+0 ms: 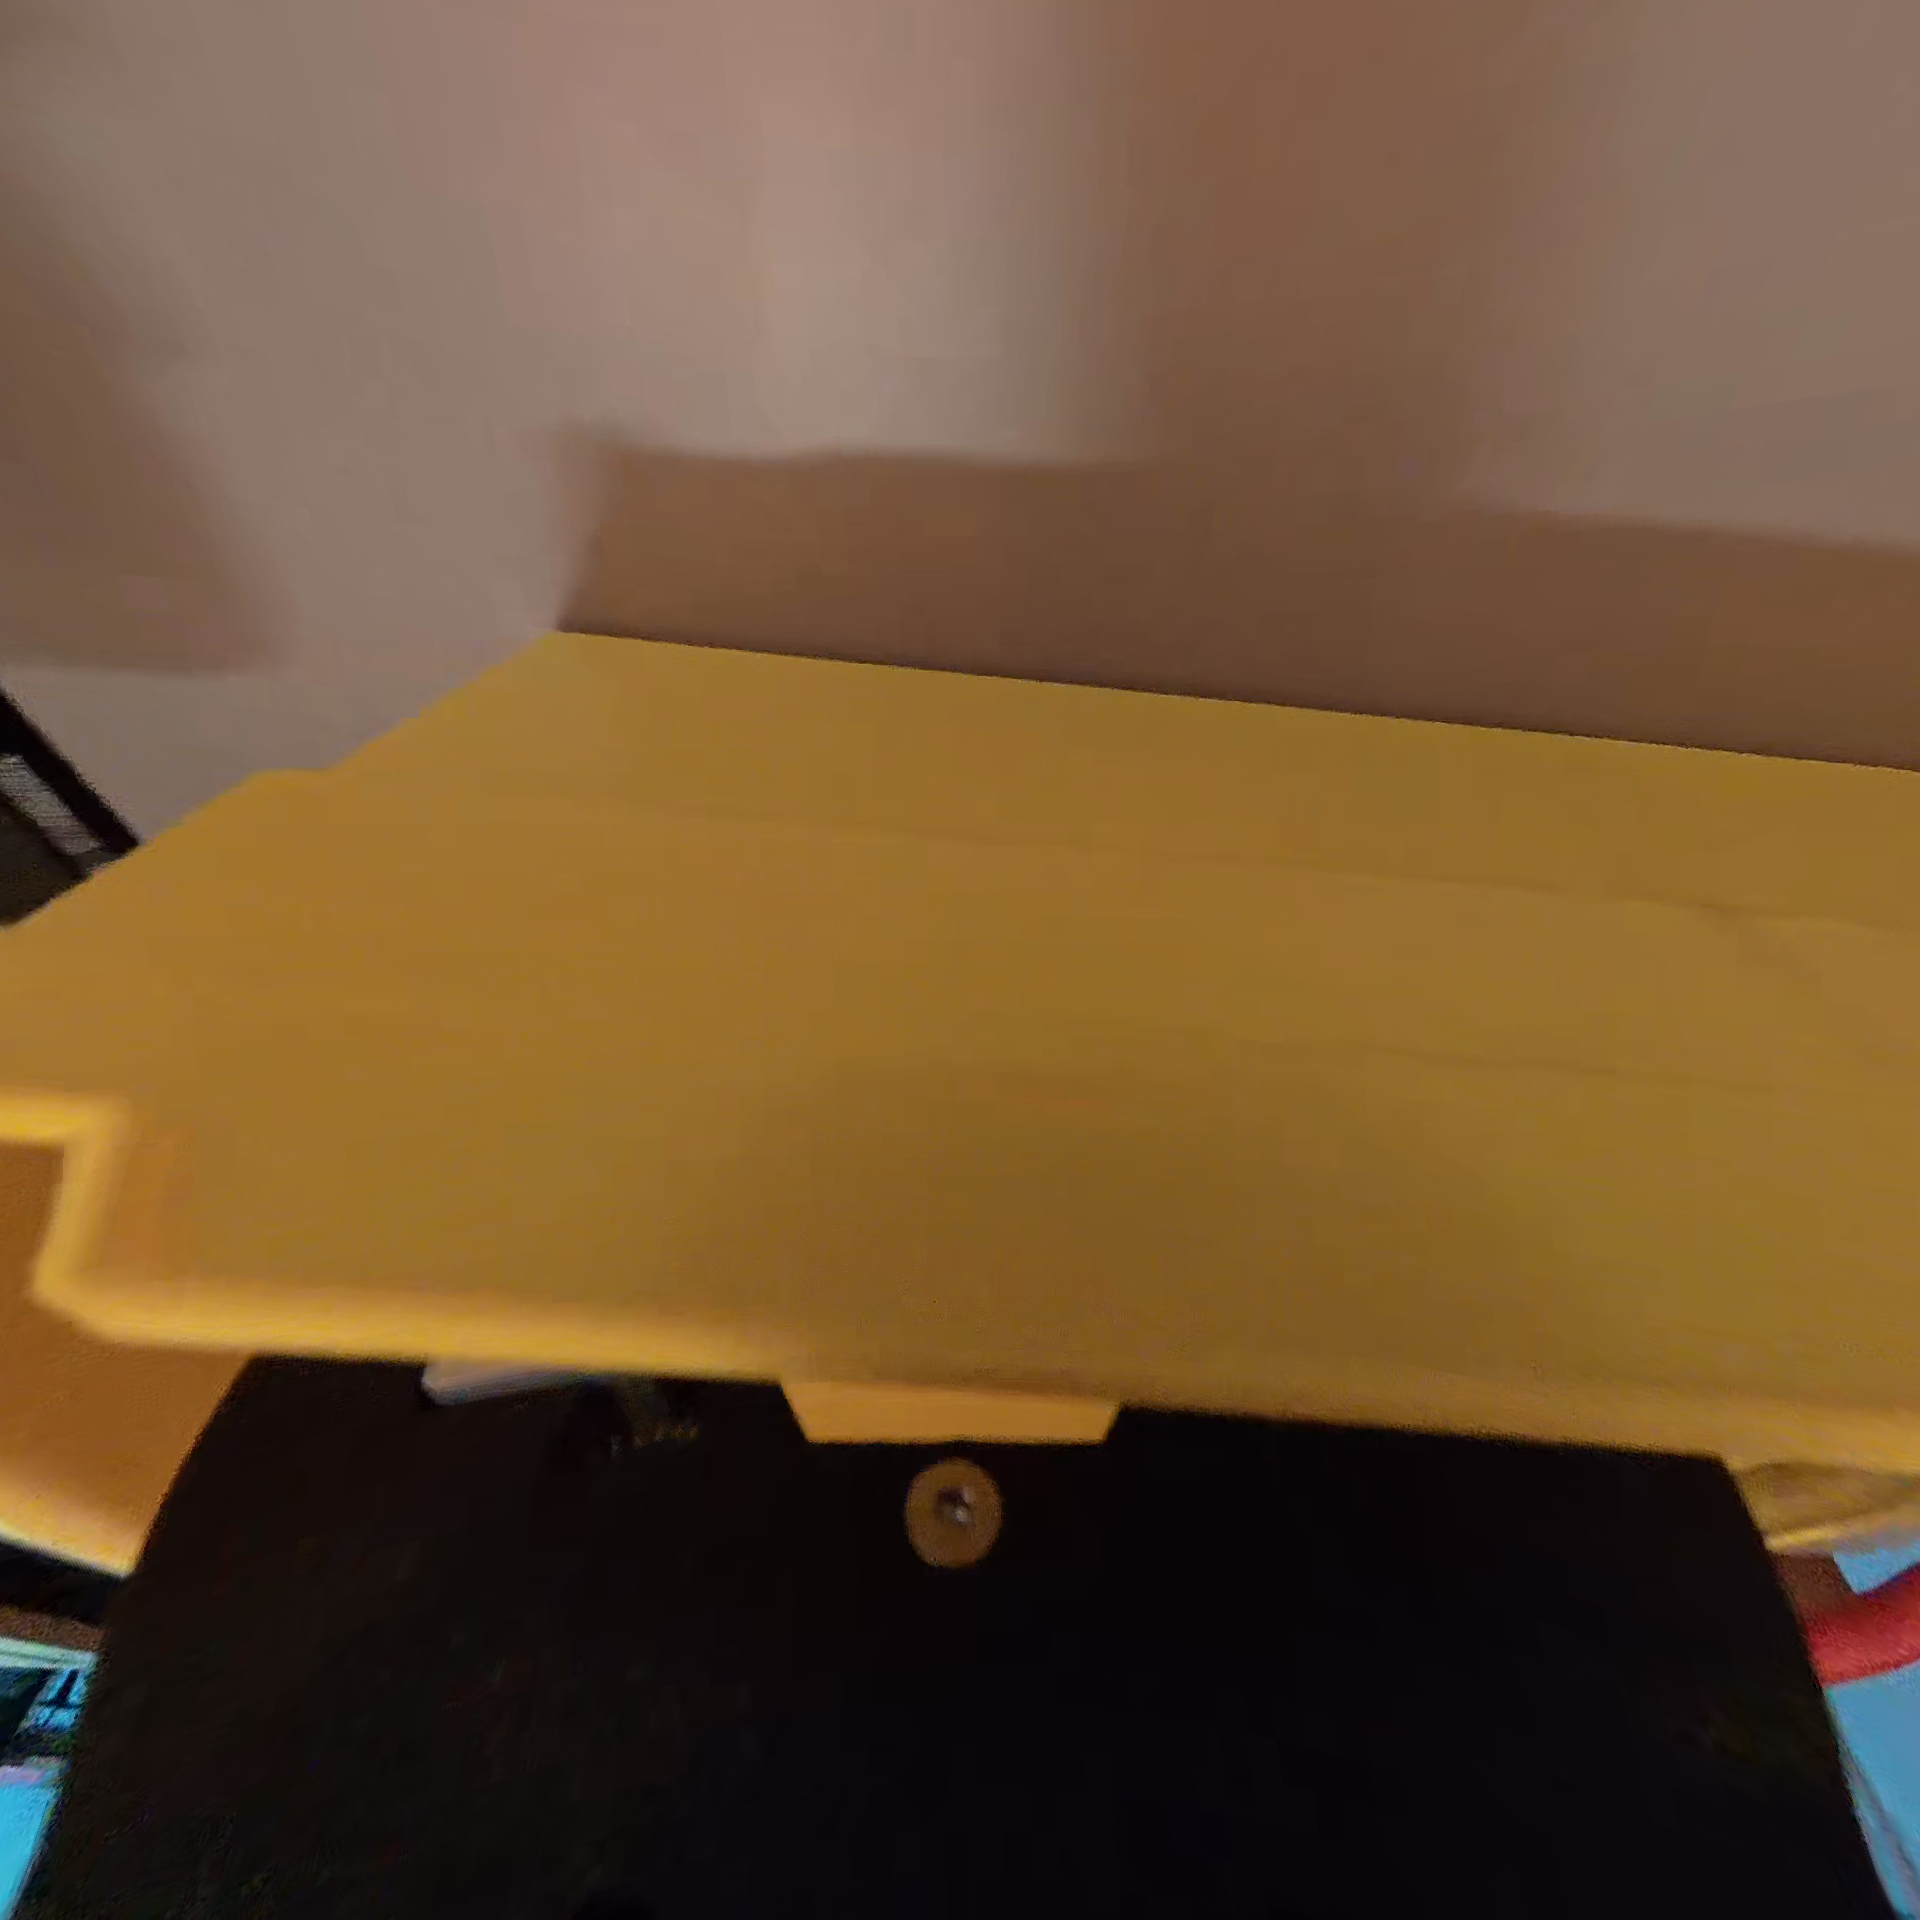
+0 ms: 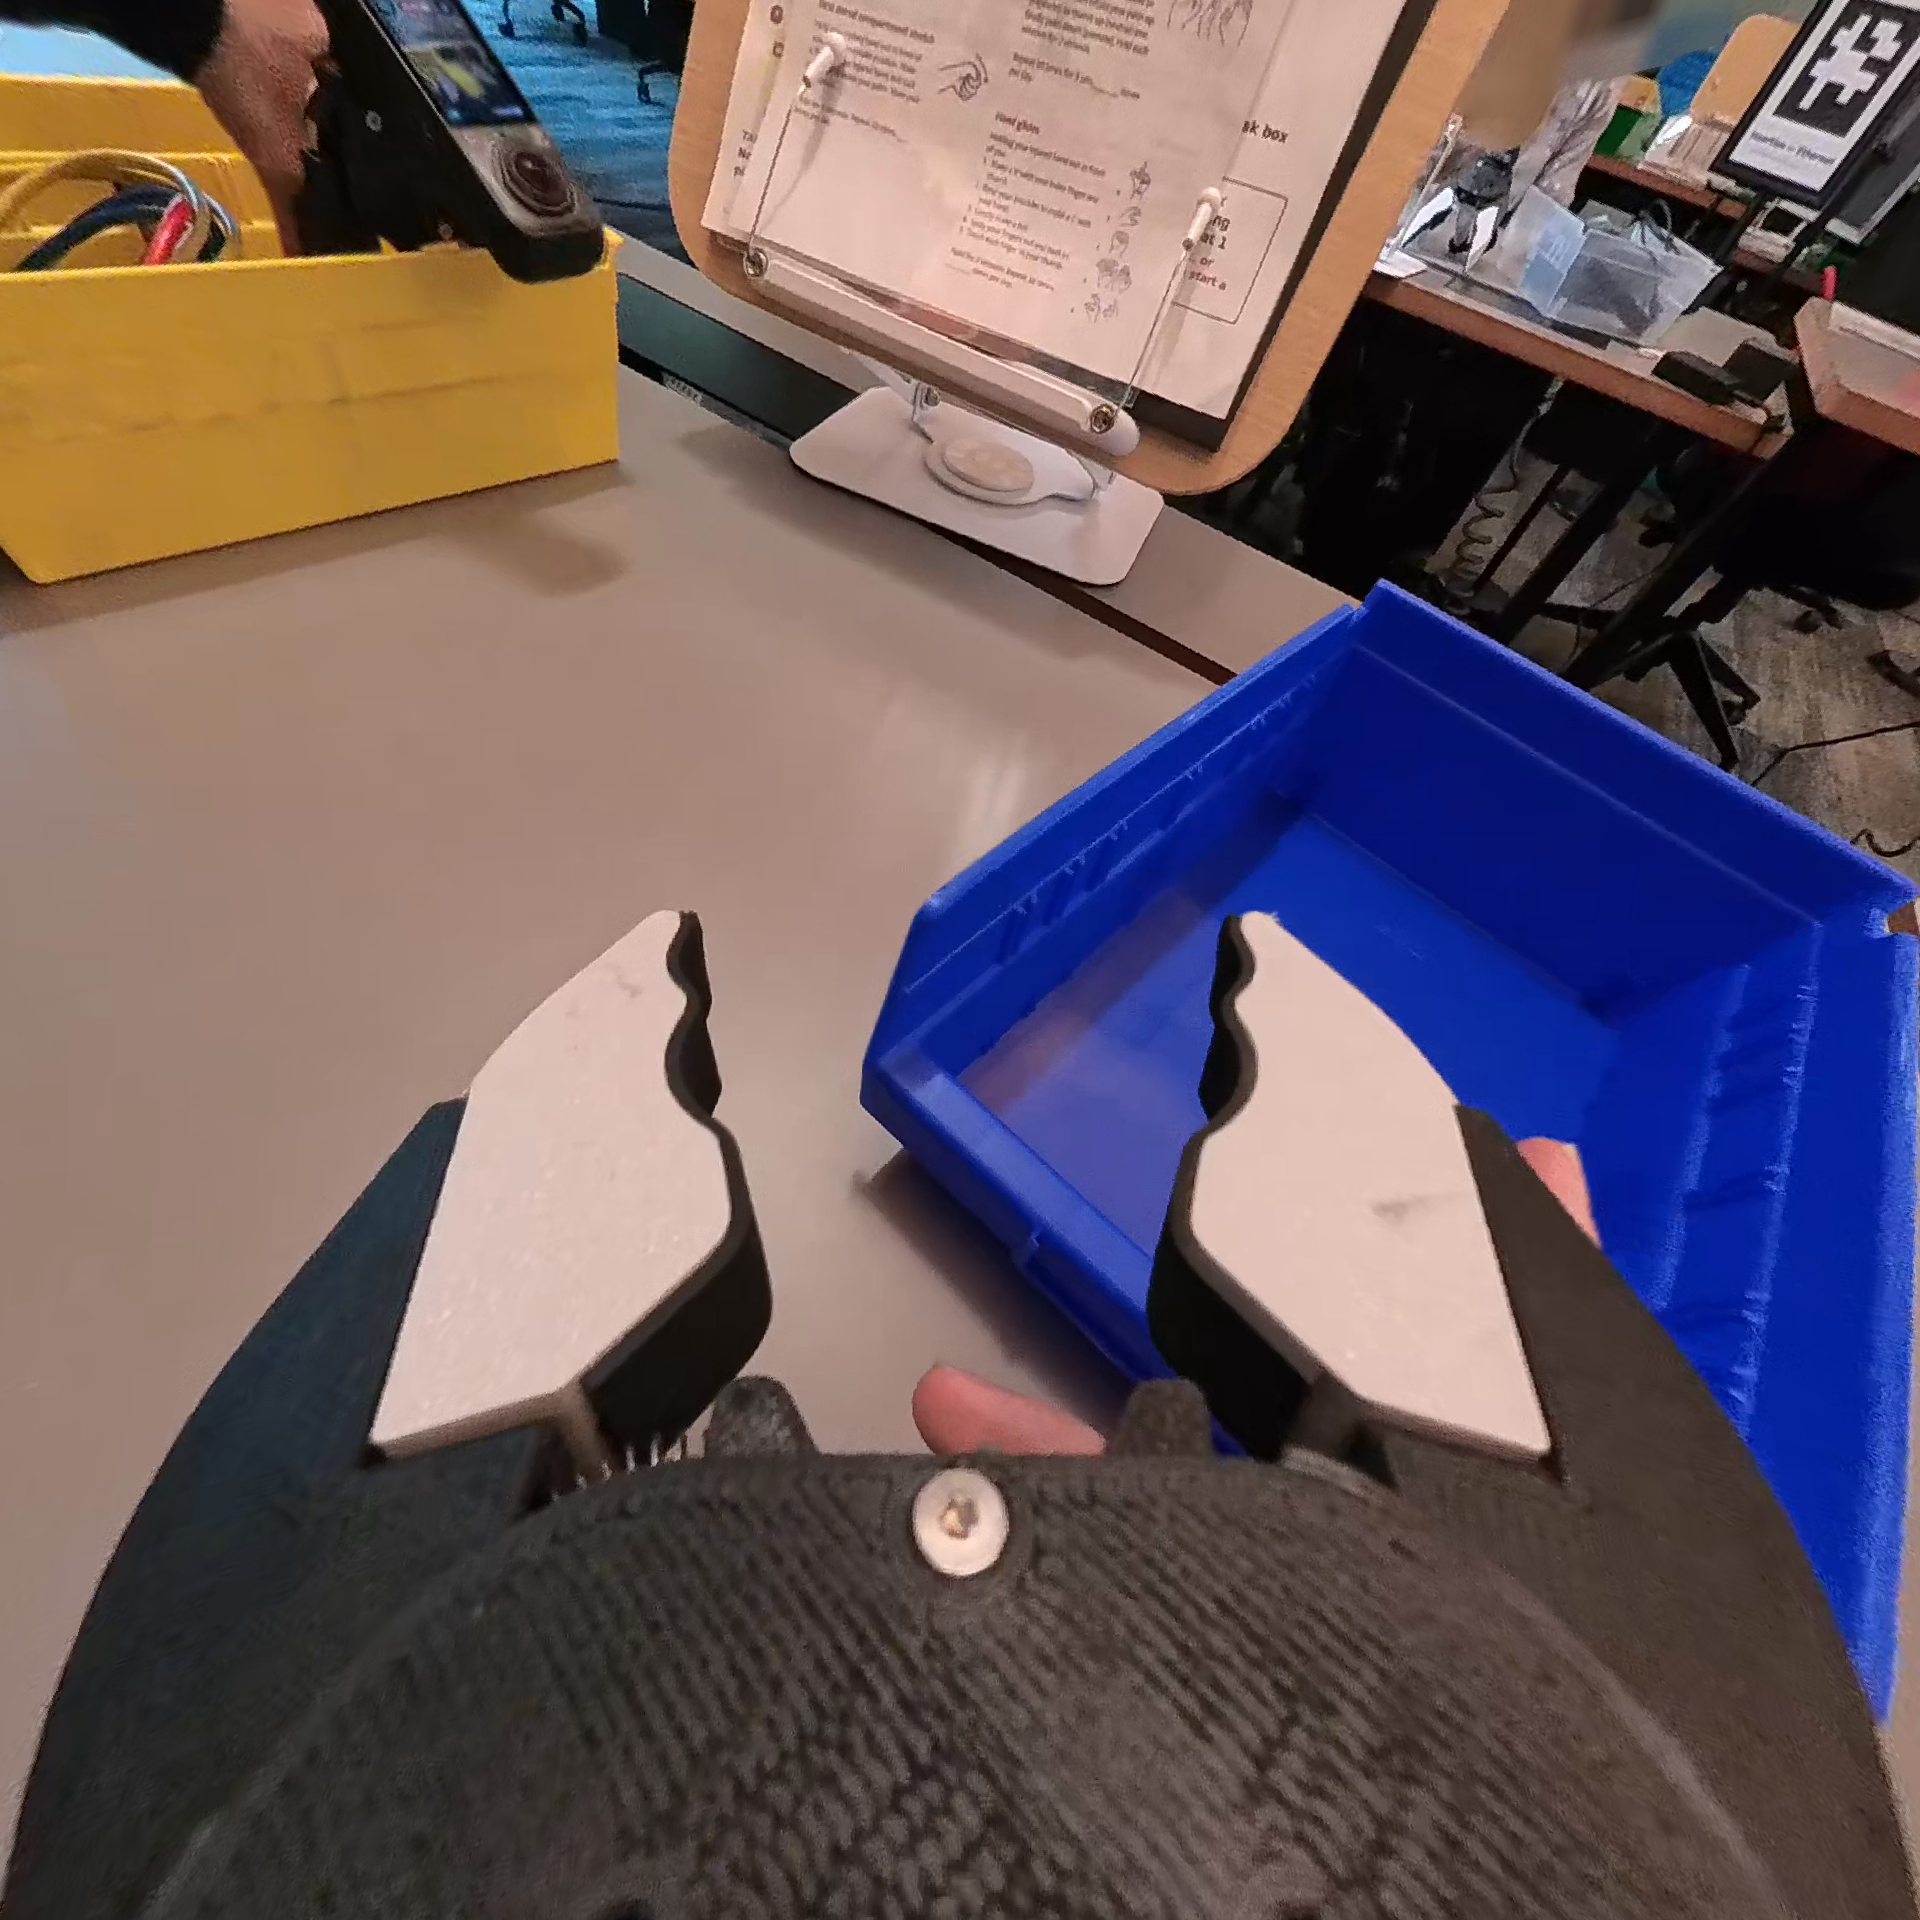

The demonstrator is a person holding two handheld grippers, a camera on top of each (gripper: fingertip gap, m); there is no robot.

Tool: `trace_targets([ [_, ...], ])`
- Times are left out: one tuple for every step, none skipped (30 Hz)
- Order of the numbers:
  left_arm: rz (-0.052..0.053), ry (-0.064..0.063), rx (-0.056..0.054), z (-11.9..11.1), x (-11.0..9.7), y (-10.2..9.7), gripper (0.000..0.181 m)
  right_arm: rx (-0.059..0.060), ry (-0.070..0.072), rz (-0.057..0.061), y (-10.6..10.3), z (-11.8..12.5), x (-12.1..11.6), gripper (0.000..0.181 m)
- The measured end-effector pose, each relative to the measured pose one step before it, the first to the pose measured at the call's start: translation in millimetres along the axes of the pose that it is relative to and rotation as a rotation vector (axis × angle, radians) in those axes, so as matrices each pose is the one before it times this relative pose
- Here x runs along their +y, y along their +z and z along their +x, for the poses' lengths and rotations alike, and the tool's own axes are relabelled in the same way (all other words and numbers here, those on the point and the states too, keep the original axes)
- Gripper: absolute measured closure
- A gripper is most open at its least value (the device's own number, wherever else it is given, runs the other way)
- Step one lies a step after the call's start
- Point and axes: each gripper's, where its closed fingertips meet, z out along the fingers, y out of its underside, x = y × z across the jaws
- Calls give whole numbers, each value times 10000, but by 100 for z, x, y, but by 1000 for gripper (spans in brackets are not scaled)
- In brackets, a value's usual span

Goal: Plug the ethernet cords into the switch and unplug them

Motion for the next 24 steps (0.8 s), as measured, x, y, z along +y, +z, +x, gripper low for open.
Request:
trace_targets([
  [70,101,-261,-284,22,-74,109,32,-20,-24,197,-68,-2,89],
  [12,146,-501,-568,222,-197,111,79,-21,-26,258,-31,3,91],
  [0,95,-474,-555,364,-400,112,129,-25,-13,316,17,27,92],
  [133,-178,-233,-355,293,-615,114,142,-47,-45,392,7,85,93],
  [320,-471,-197,-441,111,-818,114,210,-45,-46,477,55,95,94],
  [465,-584,-306,-641,-40,-1018,114,288,-9,20,570,121,30,96],
  [551,-570,-327,-646,-152,-1164,114,221,-42,5,623,-20,84,97],
  [572,-541,-356,-609,-235,-1294,114,72,-68,-79,612,-273,176,96],
  [570,-548,-437,-645,-277,-1434,114,49,-76,-104,617,-359,174,95],
  [588,-611,-396,-541,-392,-1546,114,56,-199,-122,651,-364,247,94],
  [659,-660,-258,-256,-578,-1659,114,75,-249,-226,677,-313,461,92],
  [772,-648,-168,30,-866,-1721,114,57,-227,-357,620,-280,651,90],
  [838,-617,-86,349,-1082,-1689,114,150,-211,-288,540,-54,564,89],
  [806,-602,105,802,-1150,-1577,114,337,-131,-172,434,340,445,90],
  [734,-542,232,1231,-1113,-1392,114,413,-64,-124,261,609,383,91],
  [719,-481,119,1310,-1058,-1160,114,439,-17,-13,170,813,265,95],
  [737,-460,105,1460,-996,-916,114,397,65,42,177,852,267,97],
  [663,-400,319,1869,-769,-645,114,155,165,17,210,565,301,98],
  [551,-345,383,2019,-479,-371,114,-212,268,99,190,48,124,93],
  [559,-341,238,1822,-348,-117,114,-199,390,170,98,53,-41,94],
  [537,-348,165,1637,-172,125,114,-28,293,-13,34,225,143,98],
  [450,-383,228,1588,59,304,114,181,12,-137,-73,422,275,101],
  [414,-444,248,1445,201,463,114,345,-201,-139,-146,583,303,102],
  [464,-445,283,1342,220,559,114,344,-177,-142,-169,582,244,101],
])
